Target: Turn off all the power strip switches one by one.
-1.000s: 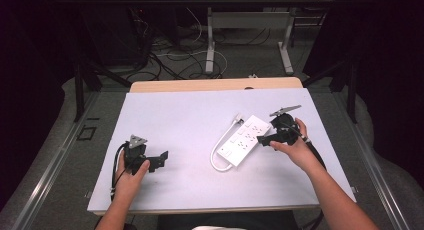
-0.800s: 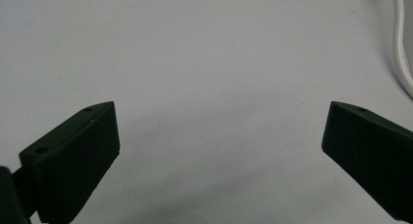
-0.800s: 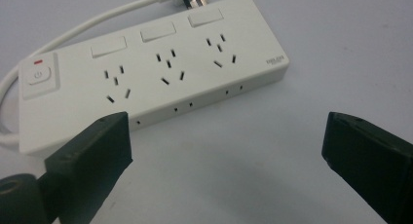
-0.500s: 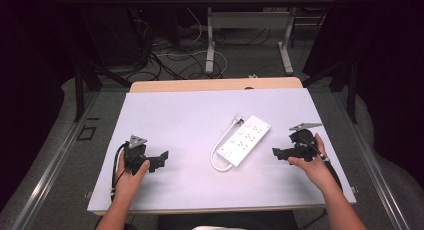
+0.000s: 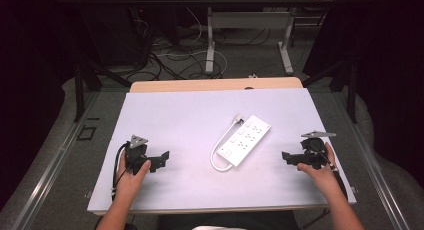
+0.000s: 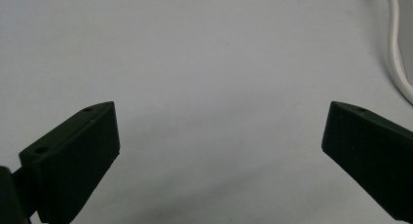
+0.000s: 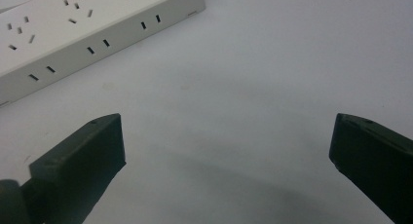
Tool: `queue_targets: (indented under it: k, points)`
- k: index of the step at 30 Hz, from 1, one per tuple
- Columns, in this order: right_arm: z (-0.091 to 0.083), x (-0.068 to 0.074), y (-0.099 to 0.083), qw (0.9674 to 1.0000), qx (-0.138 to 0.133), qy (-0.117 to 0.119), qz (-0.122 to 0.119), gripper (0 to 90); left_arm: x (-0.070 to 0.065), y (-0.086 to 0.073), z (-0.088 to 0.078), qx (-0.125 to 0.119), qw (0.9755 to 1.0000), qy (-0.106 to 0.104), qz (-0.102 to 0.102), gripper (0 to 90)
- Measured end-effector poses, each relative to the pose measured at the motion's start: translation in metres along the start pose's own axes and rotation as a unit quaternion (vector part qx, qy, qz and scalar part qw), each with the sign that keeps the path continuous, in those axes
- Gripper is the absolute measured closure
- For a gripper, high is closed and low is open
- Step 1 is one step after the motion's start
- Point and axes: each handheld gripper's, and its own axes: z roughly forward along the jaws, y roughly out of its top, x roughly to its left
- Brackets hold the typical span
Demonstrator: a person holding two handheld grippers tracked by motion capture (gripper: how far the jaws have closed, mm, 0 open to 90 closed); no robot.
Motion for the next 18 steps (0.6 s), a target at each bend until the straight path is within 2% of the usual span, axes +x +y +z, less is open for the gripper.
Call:
queue_targets:
  k: [3, 10, 18]
  points:
    - [0.002, -0.003, -0.005, 0.9999, 0.000, -0.004, 0.015, 0.0, 0.001, 0.000, 0.000, -0.002, 1.0000, 0.001, 0.000, 0.3]
    - [0.008, -0.005, -0.012, 0.9997, -0.010, -0.020, 0.008, 0.0, 0.001, -0.001, 0.000, -0.003, 1.0000, 0.002, 0.001, 0.3]
    - [0.008, -0.003, -0.013, 0.9999, -0.010, -0.012, 0.006, 0.0, 0.001, -0.001, 0.001, -0.003, 1.0000, 0.002, -0.003, 0.3]
